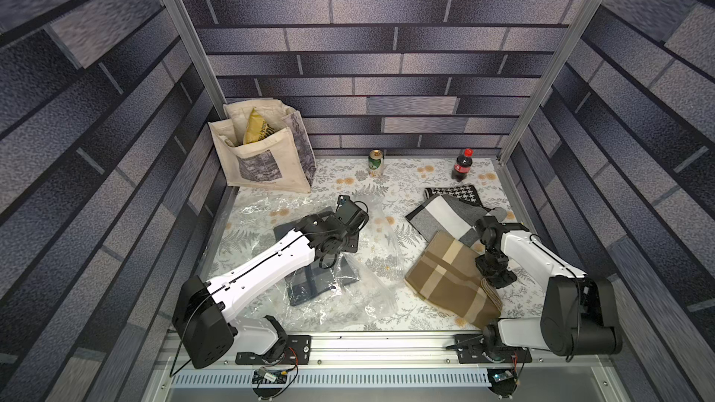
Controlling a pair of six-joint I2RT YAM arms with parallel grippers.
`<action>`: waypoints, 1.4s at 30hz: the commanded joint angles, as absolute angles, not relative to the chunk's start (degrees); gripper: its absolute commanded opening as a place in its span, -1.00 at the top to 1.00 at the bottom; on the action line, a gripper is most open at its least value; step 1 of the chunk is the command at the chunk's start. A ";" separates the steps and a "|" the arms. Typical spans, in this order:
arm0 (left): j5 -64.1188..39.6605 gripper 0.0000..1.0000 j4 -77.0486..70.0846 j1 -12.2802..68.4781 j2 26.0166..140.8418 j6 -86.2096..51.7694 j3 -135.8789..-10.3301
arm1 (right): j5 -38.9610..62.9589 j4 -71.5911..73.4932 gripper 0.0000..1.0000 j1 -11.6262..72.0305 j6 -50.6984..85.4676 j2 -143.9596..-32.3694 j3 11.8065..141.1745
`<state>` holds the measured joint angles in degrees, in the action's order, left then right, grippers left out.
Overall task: Take the scarf out of the vacuum bag
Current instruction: Take out the scarf from the vacuum bag.
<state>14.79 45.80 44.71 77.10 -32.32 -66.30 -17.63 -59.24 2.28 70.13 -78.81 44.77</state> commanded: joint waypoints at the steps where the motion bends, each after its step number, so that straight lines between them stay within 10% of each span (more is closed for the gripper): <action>1: 14.68 1.00 45.26 44.92 77.50 -31.27 -68.11 | -18.88 -53.78 1.00 1.27 68.47 -80.12 45.74; 36: 15.67 1.00 46.40 47.20 78.40 -31.99 -70.18 | -10.38 -51.40 0.98 -8.35 53.92 -94.51 63.88; 40: 15.82 1.00 46.49 47.37 78.83 -31.87 -70.83 | -5.20 -49.80 0.89 -8.29 48.81 -91.76 59.39; 42: 15.92 1.00 46.56 47.46 79.01 -31.90 -71.17 | -4.31 -48.90 0.51 -8.26 47.53 -88.98 56.77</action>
